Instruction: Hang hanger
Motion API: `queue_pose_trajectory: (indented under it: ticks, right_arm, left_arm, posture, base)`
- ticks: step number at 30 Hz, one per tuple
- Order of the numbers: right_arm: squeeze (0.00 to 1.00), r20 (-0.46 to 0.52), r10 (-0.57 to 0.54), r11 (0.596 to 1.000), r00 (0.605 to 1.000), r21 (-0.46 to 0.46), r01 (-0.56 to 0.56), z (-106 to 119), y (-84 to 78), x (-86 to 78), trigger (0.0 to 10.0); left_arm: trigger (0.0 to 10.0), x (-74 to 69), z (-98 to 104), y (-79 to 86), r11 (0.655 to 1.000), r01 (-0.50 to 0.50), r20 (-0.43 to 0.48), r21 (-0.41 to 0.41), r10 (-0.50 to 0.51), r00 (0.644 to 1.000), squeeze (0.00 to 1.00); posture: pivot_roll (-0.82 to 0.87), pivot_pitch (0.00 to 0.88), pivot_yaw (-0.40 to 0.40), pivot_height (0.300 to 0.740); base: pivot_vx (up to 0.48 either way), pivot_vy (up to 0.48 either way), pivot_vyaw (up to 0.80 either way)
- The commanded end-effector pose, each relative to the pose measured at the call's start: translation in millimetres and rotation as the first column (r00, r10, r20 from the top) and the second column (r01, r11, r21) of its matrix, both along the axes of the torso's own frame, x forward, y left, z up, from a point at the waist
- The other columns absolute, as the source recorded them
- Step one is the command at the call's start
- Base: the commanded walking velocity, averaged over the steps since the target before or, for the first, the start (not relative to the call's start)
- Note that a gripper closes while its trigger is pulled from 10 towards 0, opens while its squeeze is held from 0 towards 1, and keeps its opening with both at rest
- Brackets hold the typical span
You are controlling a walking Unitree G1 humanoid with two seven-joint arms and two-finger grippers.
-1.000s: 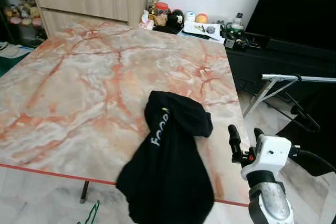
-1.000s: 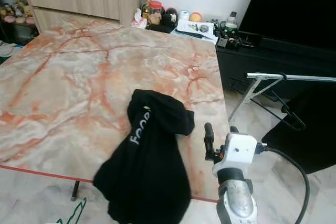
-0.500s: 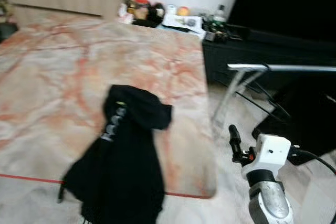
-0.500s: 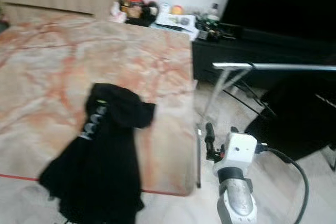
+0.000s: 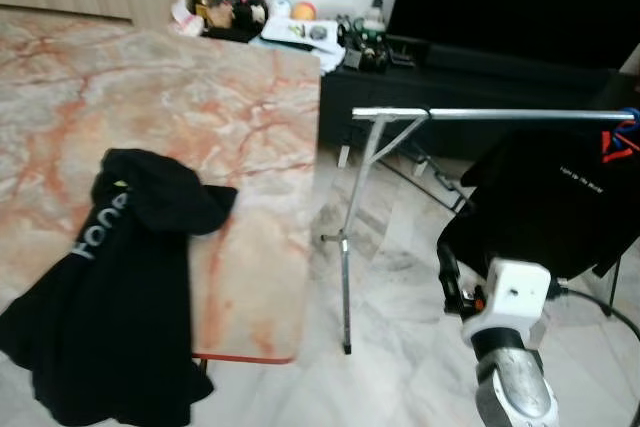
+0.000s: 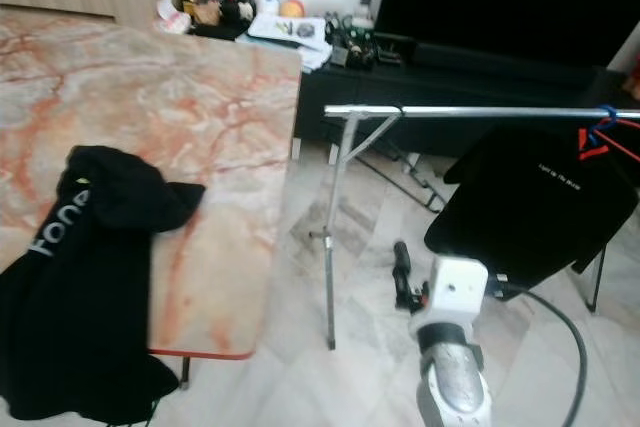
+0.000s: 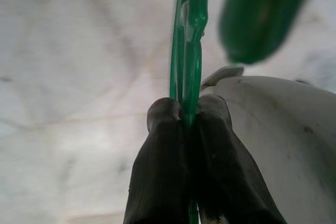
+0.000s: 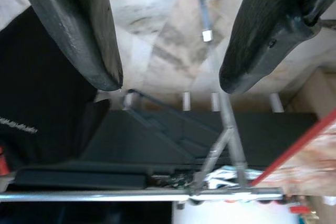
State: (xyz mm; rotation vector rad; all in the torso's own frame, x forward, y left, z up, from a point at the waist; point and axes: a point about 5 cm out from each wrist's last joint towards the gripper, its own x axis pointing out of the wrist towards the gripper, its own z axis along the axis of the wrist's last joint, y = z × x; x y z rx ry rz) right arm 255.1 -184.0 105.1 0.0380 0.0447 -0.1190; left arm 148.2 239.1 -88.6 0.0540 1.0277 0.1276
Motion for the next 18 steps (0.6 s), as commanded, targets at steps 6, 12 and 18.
queue_pose_trajectory:
  ticks: [6,12,18]
  right_arm:
    - [0.00,-0.074,-0.028,0.999,0.997,0.026,0.030,-19.6,-4.9,-2.7,10.0]
    - [0.00,-0.121,-0.038,0.999,0.992,0.008,0.039,-34.0,-8.3,-1.8,10.0]
    - [0.00,-0.197,-0.065,0.995,0.978,0.059,0.078,-57.3,-14.2,0.0,10.0]
  left_arm:
    - [10.0,-14.8,-7.7,-8.2,0.999,0.036,-0.063,-0.023,-0.038,0.997,0.00]
    - [10.0,-14.2,-7.5,-7.9,0.999,0.044,-0.065,-0.018,-0.045,0.997,0.00]
    - [10.0,-13.7,-7.3,-7.6,0.999,0.043,-0.064,-0.011,-0.044,0.997,0.00]
  posture:
    - [0.09,0.110,-0.115,0.740]
    - [0.09,0.107,-0.113,0.740]
    - [0.09,0.099,-0.106,0.740]
  base:
    - [0.000,-0.402,0.00]
    - [0.000,-0.403,0.00]
    - [0.000,-0.401,0.00]
